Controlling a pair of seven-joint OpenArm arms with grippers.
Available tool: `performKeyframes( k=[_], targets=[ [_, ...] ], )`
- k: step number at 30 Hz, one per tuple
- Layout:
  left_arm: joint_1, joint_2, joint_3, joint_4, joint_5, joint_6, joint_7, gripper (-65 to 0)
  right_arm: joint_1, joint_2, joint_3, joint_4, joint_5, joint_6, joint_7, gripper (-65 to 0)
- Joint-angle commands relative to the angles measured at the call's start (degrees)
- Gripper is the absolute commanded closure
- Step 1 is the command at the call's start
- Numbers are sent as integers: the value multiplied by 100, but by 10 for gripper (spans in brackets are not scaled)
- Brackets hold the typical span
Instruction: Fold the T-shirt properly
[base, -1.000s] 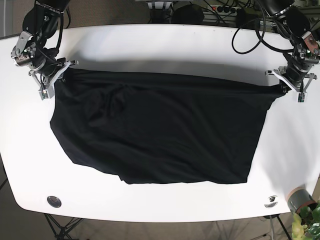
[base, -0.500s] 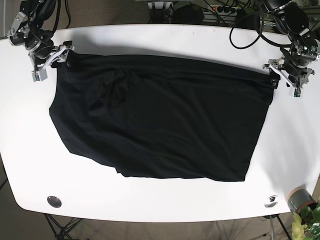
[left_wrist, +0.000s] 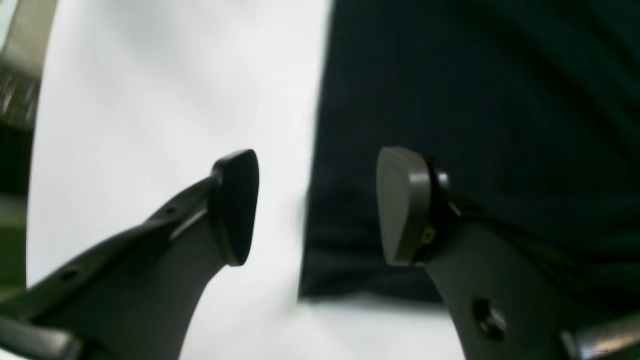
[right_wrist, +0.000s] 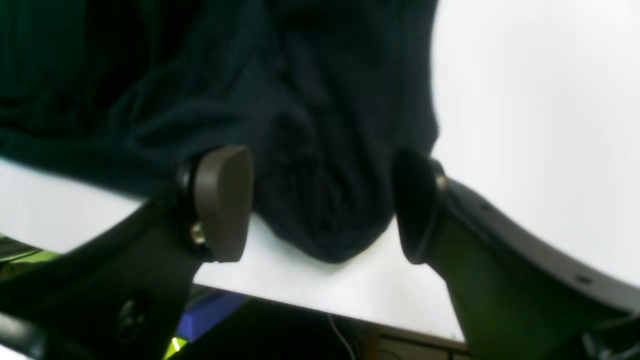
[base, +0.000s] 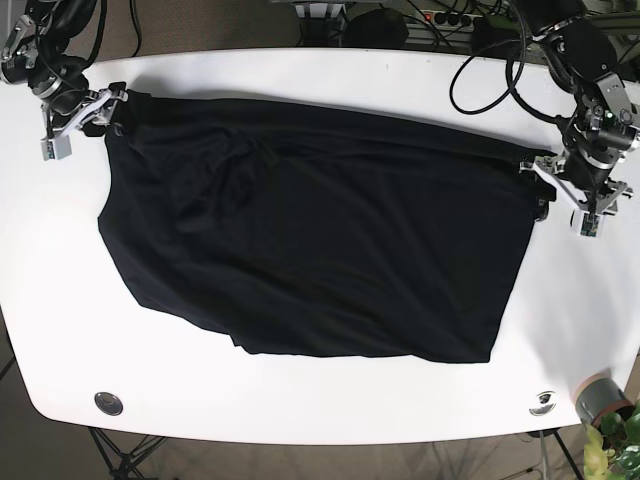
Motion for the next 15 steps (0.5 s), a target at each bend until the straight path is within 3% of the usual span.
performKeyframes(
  k=[1, 5, 10, 15],
  targets=[
    [-103, -94, 153, 82, -16, 55, -105, -343, 49, 101, 30, 197, 106, 0, 109, -415],
    [-287, -94, 575, -225, -16, 63, -114, -343, 242, 48, -225, 311, 88, -52, 109, -415],
    [-358, -94, 602, -753, -8, 72, -140, -343, 392, 83, -620, 258, 79, -79, 109, -415],
    [-331, -121, 602, -1430, -8, 72, -413, -339, 647, 57, -989, 214, -114, -307, 109, -415]
  ],
)
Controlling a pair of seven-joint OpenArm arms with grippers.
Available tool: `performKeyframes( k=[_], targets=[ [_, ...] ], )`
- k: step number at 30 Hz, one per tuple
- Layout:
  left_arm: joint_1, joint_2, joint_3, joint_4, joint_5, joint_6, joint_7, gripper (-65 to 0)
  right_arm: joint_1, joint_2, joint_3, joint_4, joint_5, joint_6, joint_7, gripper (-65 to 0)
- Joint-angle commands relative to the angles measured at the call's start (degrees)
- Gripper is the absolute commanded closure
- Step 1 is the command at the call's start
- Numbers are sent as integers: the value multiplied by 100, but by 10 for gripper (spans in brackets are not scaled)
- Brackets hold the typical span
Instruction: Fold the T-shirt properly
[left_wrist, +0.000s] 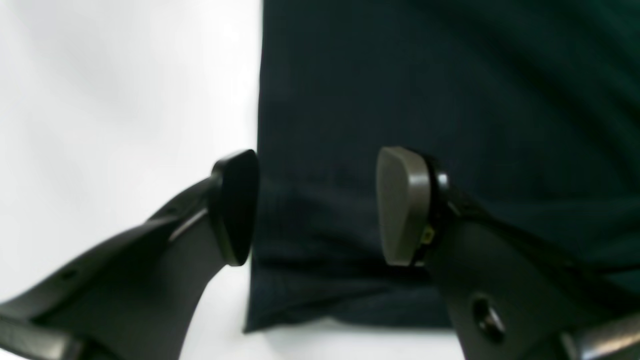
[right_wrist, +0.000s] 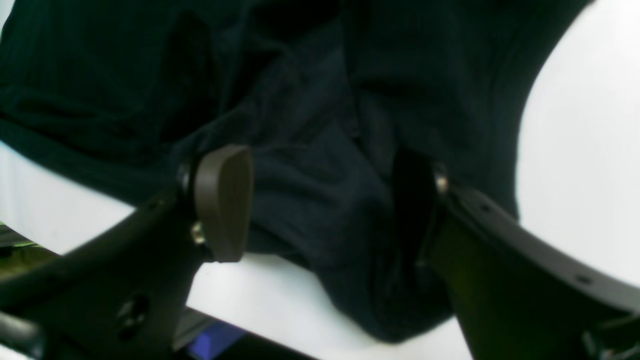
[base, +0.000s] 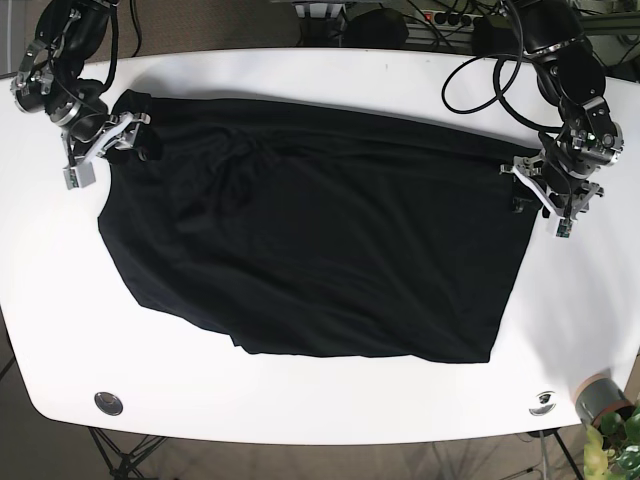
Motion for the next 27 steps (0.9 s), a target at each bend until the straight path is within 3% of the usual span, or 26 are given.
performKeyframes(
  k=[1, 5, 10, 15, 21, 27],
  targets=[
    [-43, -75, -6, -299, -106, -18, -455, -339, 243, 68, -243, 31, -185, -30, 120, -415],
    [-43, -84, -6, -800, -115, -35, -772, -339, 744, -46, -744, -137, -853, 14, 129, -415],
    [-69, -163, 21, -1187, -115, -35, -833, -339, 1307, -134, -1104, -400, -1442, 23, 243, -415],
    [-52, -172, 3, -1292, -115, -35, -833, -339, 1826, -90, -1930, -980, -2005, 14, 621, -415],
    [107, -260, -15, -1301, -115, -44, -833, -339, 2133, -99, -2177, -1649, -2541, 14, 1122, -415],
    [186, -260, -15, -1301, -115, -44, -833, -339, 2379, -90, -2185, -2334, -2673, 14, 1579, -415]
  ],
)
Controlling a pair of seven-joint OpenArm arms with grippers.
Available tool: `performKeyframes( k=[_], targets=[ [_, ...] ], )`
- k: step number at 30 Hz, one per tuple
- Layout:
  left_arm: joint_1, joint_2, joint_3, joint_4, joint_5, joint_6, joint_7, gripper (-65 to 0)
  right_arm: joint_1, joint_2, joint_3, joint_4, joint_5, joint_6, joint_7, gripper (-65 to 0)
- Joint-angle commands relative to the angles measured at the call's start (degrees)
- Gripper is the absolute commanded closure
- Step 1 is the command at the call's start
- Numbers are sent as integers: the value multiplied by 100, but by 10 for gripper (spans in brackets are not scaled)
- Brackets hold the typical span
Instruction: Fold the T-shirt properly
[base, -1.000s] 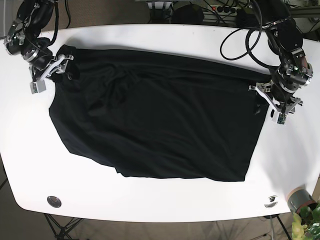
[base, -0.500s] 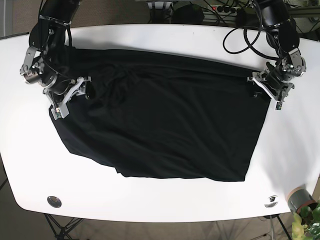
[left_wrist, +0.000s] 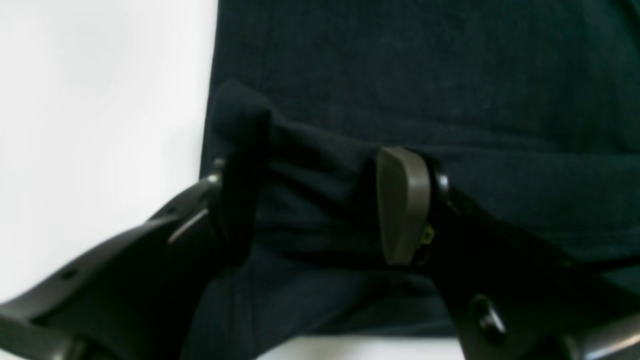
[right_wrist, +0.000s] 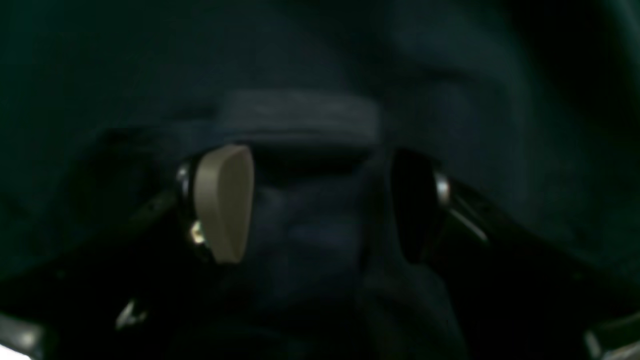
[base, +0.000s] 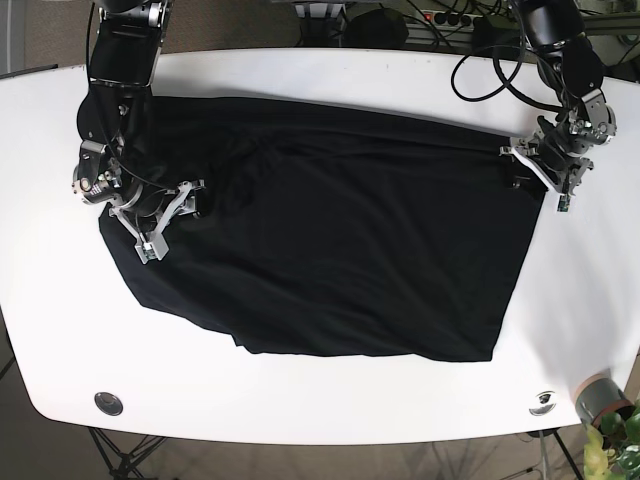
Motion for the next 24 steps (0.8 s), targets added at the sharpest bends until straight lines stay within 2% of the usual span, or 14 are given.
performKeyframes(
  k=[1, 5, 9, 11, 12, 15, 17, 20, 24],
  targets=[
    [-17, -78, -12, 65, -1, 2, 48, -339, 194, 52, 9, -75, 92, 14, 194, -415],
    [123, -78, -12, 100, -1, 2, 48, -339, 194, 17, -44, -136, 92, 23, 211, -415],
    [132, -69, -12, 74, -1, 2, 48, -339, 185, -1, -343, -110, 136, 23, 290, -414],
    [150, -69, -21, 74, -1, 2, 48, -339, 167, -10, -448, -92, 145, 23, 334, -392],
    [185, -69, -21, 74, -1, 2, 56, -339, 167, -19, -466, -101, 145, 23, 334, -369],
    [290, -78, -21, 92, -10, 2, 48, -339, 185, -159, -457, -136, 92, 23, 370, -241],
    [308, -78, -21, 92, -10, 2, 48, -339, 194, -168, -457, -136, 83, 5, 449, -133],
    [361, -157, -21, 83, -10, 2, 48, -339, 203, -177, -457, -83, 136, -4, 466, -32],
    [378, -192, -21, 65, -10, 2, 48, -339, 194, -159, -457, 198, 136, -4, 458, -25]
  ],
)
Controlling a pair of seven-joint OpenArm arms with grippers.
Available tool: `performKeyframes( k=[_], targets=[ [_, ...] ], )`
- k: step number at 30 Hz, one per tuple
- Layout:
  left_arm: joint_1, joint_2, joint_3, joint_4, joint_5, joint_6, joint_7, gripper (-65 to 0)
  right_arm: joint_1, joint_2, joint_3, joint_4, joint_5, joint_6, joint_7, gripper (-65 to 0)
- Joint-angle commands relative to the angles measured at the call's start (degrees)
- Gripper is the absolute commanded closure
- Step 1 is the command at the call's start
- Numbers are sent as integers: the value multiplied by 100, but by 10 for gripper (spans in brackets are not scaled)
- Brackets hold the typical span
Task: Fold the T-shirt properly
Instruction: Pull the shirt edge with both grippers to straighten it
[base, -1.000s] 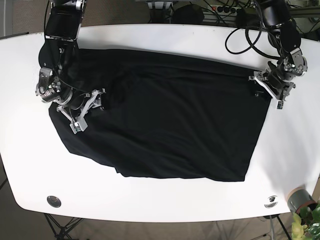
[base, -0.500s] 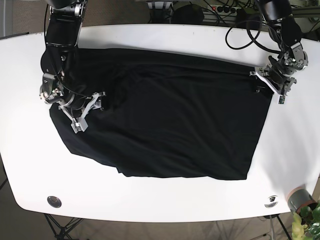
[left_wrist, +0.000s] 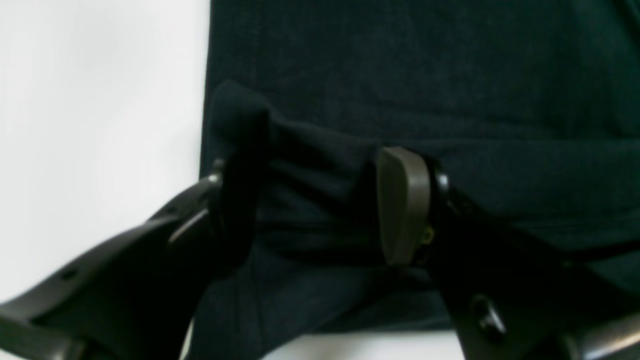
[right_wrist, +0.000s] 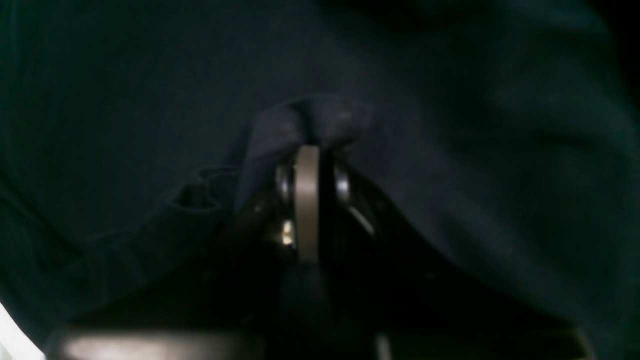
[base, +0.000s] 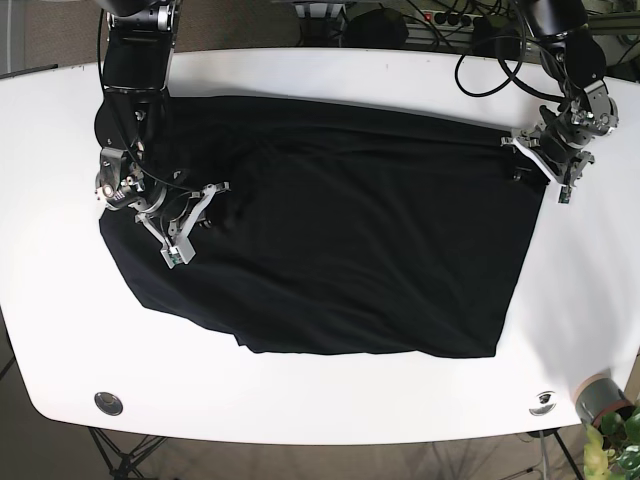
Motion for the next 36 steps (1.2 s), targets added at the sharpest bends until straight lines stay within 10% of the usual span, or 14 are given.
performKeyframes(
  k=[1, 20, 30, 36],
  targets=[
    [35, -87, -17, 6, 108, 28, 260, -339, 130, 57, 20, 356, 105, 7, 143, -25],
    [149, -167, -254, 6, 108, 28, 260, -339, 596, 57, 485, 364, 52, 7, 169, -29],
    [149, -167, -254, 6, 108, 28, 260, -339, 297, 110, 776, 962, 114, -10, -51, -384],
    [149, -158, -254, 6, 108, 28, 260, -339, -520, 84, 1206, 2184, 114, 34, -701, -400]
  ],
)
